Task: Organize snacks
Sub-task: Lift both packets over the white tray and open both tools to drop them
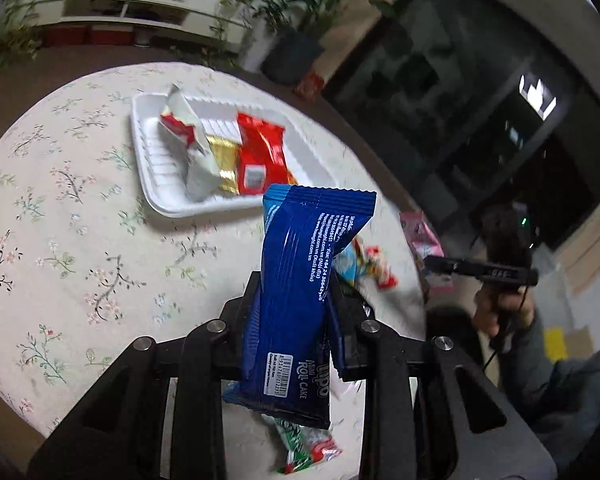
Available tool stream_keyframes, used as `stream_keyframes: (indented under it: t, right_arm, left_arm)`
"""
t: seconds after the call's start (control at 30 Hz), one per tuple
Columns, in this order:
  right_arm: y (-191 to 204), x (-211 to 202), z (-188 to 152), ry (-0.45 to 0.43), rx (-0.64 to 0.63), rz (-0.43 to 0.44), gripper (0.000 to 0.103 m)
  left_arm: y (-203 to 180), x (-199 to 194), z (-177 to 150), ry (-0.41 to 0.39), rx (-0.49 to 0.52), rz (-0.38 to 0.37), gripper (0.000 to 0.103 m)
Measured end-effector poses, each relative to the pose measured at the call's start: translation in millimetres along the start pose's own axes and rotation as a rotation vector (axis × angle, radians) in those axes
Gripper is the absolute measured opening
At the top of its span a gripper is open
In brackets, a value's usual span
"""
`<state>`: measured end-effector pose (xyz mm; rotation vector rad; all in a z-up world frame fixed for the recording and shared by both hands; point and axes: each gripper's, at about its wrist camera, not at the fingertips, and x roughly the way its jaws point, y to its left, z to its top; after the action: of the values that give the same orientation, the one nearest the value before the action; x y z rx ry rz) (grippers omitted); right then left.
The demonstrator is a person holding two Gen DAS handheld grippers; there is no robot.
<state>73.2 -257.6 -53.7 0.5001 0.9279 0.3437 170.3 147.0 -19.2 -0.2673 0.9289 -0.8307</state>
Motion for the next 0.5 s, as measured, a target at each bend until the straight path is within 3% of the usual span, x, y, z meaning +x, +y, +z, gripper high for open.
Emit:
stream_keyframes:
  t: [0.3,0.5]
  right_arm:
    - [-44,-32,81,-0.153,0.166,0.062,0.024]
    - [-7,-7,145,-0.17,0.081,0.087,0.024]
  left_arm:
    - [30,-19,58,-0.223,-0.221,-0.056,0.026]
    - [12,21,110,-0.195,-0.229,-0.078,0.026]
